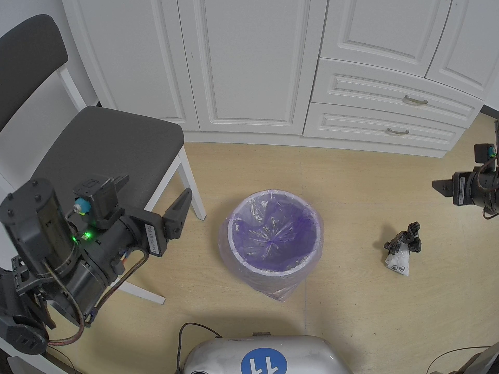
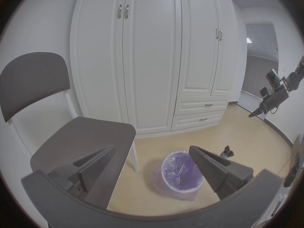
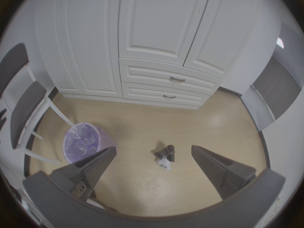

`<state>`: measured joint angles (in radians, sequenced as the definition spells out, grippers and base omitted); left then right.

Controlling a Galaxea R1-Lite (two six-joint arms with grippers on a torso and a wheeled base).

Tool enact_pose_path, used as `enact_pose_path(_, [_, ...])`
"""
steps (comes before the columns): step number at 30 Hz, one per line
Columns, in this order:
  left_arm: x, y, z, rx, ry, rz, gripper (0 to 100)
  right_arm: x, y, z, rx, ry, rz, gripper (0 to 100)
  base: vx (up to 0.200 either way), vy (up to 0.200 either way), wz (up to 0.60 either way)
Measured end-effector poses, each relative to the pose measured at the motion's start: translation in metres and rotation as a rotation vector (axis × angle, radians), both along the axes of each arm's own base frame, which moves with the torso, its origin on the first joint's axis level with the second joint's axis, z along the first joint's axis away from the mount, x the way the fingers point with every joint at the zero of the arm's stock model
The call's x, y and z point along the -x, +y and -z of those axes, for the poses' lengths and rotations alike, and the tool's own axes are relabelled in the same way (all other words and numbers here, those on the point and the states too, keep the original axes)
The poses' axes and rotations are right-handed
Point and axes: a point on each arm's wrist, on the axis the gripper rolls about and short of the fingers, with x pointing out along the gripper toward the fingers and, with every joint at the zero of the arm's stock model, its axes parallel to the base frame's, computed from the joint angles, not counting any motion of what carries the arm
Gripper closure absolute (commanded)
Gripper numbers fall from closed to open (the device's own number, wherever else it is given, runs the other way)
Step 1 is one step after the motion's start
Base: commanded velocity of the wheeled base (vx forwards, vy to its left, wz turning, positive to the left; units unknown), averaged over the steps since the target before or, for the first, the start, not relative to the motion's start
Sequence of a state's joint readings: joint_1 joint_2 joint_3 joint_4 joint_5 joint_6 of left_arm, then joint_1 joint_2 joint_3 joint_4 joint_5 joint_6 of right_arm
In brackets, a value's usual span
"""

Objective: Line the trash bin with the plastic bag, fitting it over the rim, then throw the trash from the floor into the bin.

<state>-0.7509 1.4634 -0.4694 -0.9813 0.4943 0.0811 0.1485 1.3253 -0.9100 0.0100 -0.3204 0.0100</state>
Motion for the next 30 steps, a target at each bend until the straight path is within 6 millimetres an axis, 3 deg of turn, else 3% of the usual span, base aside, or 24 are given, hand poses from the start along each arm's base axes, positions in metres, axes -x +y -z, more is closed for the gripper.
enact_pose_path(7, [0.01, 0.011, -0.016, 0.03, -0.043, -0.006, 0, -0.042, -0.024, 0.001, -0.106, 0.095, 0.055, 0, 0.0, 0.0, 0.0])
enact_pose_path(12, [0.013, 0.018, -0.023, 0.032, -0.075, -0.022, 0, -0.08, -0.041, 0.024, -0.139, 0.187, 0.099, 0, 0.0, 0.0, 0.0])
enact_pose_path(23, [0.018, 0.028, -0.031, 0.038, -0.114, -0.042, 0, -0.173, -0.067, 0.11, -0.246, 0.384, 0.161, 0, 0.0, 0.0, 0.0])
enact_pose_path(30, [0.018, 0.03, -0.032, 0.036, -0.118, -0.05, 0, -0.205, -0.095, 0.165, -0.268, 0.472, 0.237, 0, 0.0, 0.0, 0.0])
